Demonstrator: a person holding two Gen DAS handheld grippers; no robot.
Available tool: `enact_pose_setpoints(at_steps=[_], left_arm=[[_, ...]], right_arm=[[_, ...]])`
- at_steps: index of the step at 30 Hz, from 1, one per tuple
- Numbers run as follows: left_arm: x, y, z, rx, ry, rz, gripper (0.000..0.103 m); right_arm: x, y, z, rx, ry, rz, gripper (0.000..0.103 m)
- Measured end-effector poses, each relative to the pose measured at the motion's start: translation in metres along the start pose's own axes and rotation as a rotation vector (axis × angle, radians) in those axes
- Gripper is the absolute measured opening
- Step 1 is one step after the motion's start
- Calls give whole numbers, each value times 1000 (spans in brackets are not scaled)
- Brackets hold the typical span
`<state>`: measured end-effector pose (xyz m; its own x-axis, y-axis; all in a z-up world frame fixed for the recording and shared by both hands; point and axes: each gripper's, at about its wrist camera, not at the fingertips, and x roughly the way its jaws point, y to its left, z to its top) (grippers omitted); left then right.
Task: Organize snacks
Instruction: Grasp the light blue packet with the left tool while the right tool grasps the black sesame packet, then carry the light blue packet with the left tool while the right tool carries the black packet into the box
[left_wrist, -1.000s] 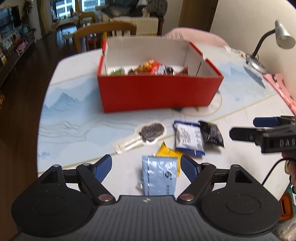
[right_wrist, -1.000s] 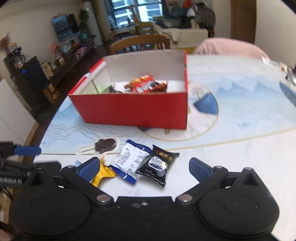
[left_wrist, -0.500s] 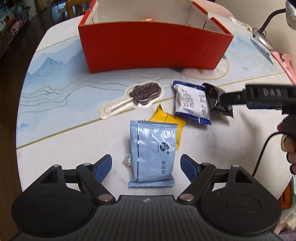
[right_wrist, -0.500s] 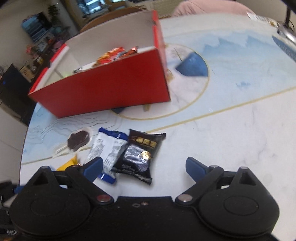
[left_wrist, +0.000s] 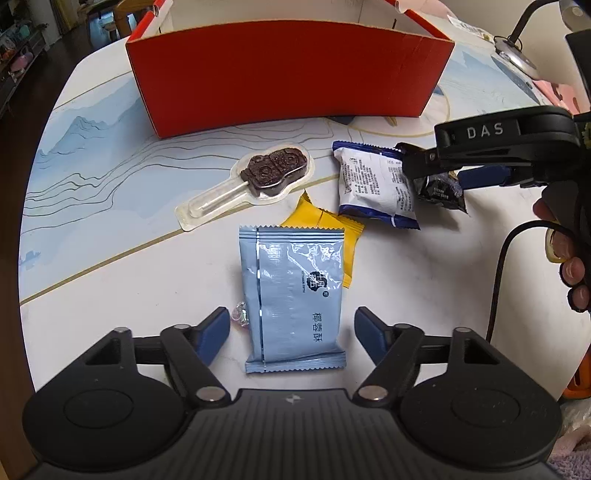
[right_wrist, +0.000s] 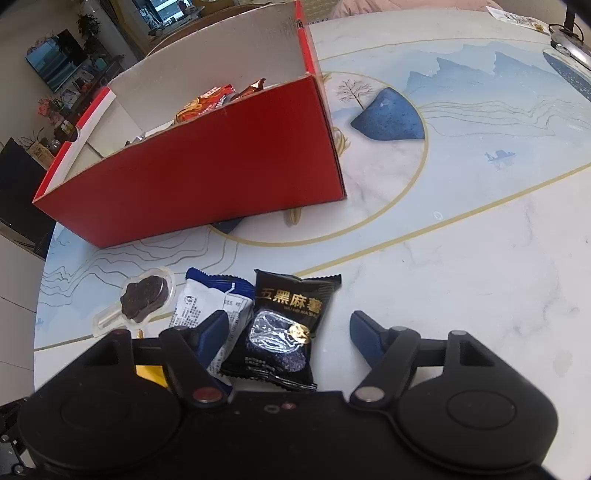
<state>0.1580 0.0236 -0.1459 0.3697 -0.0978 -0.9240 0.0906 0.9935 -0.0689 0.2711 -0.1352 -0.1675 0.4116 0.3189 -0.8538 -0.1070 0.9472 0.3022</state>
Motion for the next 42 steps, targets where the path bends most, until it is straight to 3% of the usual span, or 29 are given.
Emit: enact_pose_setpoints(at_steps=[7,17,31,42], left_arm=[[4,2,1,5,7,3,52],[2,10,2,-32,2,4,48],[-19,28,-2,-92,-33,-37,48],[-59,42,15,-120,-114,-57,48]], right_arm=[[0,6,-2,-35,-12,-7,51],[-8,5,-7,-63,-40,-15,41],[-39,3,-24,-13,-81,6,39],[-85,20,-22,-42,-160,67,39]])
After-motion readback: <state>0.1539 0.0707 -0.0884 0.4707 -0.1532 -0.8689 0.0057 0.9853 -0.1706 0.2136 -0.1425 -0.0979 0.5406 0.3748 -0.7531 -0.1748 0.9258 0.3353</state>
